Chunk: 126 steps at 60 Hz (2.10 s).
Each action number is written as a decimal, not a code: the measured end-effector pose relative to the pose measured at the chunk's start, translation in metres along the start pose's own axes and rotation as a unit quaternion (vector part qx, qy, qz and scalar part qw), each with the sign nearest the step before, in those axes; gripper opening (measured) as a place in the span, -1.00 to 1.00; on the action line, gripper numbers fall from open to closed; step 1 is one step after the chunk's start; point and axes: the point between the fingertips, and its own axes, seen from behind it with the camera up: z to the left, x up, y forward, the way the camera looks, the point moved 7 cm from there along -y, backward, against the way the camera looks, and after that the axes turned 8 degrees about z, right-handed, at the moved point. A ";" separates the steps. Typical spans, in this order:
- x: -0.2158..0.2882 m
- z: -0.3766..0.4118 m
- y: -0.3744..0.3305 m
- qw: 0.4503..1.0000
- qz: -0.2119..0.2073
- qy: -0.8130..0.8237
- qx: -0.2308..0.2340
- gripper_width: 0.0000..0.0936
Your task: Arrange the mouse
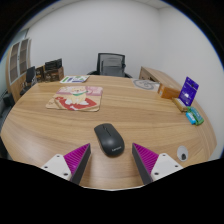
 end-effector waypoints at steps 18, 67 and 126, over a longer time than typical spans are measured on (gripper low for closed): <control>0.018 -0.005 0.036 1.000 0.008 0.006 -0.002 0.85; 0.048 -0.005 0.076 0.999 0.017 0.022 0.016 0.09; 0.243 0.066 0.031 0.996 -0.082 0.015 0.034 -0.37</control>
